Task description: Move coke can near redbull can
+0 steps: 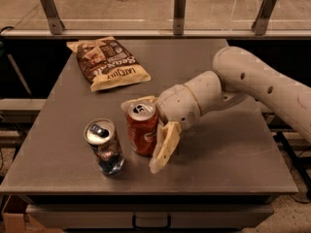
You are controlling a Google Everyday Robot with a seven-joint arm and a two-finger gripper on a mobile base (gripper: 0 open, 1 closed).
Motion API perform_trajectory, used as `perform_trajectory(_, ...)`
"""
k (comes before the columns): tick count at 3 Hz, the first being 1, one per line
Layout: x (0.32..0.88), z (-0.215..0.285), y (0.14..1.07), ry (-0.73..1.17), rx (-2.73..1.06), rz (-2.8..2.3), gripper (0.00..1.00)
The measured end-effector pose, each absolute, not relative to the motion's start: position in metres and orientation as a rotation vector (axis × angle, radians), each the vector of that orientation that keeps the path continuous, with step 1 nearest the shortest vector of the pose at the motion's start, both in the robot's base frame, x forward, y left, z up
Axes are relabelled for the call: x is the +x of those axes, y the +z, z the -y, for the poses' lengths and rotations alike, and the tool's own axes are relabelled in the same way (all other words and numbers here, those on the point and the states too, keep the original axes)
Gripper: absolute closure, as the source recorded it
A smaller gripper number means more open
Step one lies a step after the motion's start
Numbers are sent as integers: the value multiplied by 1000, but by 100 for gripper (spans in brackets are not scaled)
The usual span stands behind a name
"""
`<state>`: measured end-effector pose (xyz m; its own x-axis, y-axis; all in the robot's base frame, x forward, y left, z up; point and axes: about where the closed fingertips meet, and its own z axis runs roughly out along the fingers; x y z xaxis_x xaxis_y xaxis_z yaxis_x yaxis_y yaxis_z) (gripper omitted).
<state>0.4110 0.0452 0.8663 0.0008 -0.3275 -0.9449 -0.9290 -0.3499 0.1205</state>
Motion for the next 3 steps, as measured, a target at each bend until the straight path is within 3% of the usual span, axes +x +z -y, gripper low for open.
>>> perform_trajectory(2, 408, -54, 864, 1384, -1686, -1281, 0)
perform_trajectory(3, 434, -26, 887, 1235, -1681, -1310, 0)
